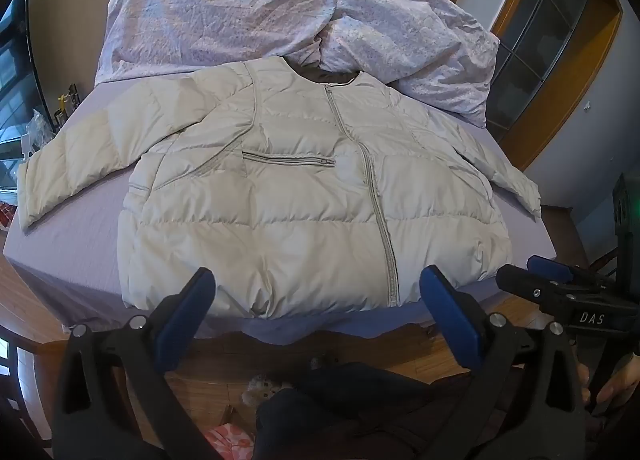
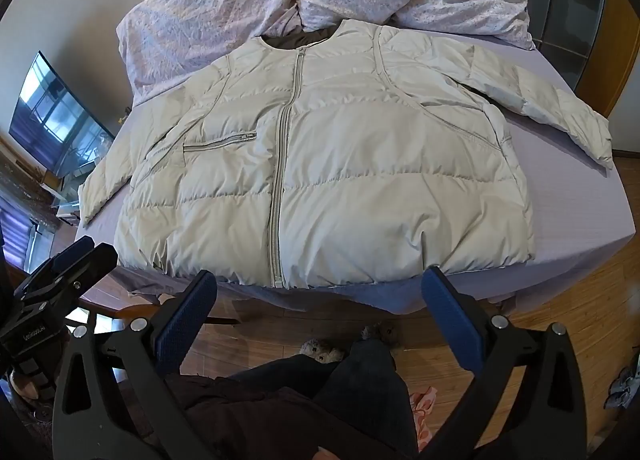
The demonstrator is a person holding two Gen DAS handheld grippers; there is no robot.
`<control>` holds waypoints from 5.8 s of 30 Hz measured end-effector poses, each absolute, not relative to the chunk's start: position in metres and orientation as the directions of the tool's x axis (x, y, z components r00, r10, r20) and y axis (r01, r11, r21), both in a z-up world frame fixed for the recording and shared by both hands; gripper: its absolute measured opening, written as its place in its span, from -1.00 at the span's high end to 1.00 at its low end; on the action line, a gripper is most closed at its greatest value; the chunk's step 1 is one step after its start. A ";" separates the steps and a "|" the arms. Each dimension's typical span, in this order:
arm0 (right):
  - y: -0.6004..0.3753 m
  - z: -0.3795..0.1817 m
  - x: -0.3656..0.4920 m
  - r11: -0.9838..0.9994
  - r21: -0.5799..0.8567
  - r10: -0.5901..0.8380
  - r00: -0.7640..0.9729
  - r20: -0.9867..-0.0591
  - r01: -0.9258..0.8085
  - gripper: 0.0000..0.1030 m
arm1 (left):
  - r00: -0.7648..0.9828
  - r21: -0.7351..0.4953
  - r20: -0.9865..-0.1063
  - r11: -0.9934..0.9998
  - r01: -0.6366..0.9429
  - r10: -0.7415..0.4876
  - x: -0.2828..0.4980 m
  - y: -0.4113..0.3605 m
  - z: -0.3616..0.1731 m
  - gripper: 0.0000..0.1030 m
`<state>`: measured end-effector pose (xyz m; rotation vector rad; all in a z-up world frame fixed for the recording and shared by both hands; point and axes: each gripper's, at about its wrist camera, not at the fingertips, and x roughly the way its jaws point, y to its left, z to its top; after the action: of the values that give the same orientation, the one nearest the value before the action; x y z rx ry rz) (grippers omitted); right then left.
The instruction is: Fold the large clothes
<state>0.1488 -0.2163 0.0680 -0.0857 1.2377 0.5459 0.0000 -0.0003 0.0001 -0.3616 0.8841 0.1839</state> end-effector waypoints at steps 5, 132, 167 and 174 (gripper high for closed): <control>-0.216 0.068 0.149 0.869 0.228 0.348 0.217 -0.912 -0.438 -0.97 | 0.624 -0.232 -0.782 0.924 -0.303 0.008 0.000 0.000 0.000 -0.96; -0.458 -0.052 0.445 0.822 0.275 0.219 0.169 -0.961 0.499 -0.58 | 0.374 0.009 -0.902 0.873 -0.487 0.218 0.173 0.041 -0.024 -0.96; -0.486 -0.037 0.498 0.870 0.223 0.067 0.343 -0.937 0.440 0.80 | 0.309 0.028 -0.927 0.858 -0.512 0.214 0.196 0.046 -0.042 -0.96; -0.448 -0.003 0.501 0.851 0.465 0.317 0.469 -0.824 0.243 0.83 | 0.312 0.013 -0.927 0.853 -0.522 0.206 0.188 0.051 -0.043 -0.96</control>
<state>0.5008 -0.4480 -0.0030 0.5806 1.0988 0.0485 0.1884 0.0509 -0.0434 -0.3143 1.1599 0.4902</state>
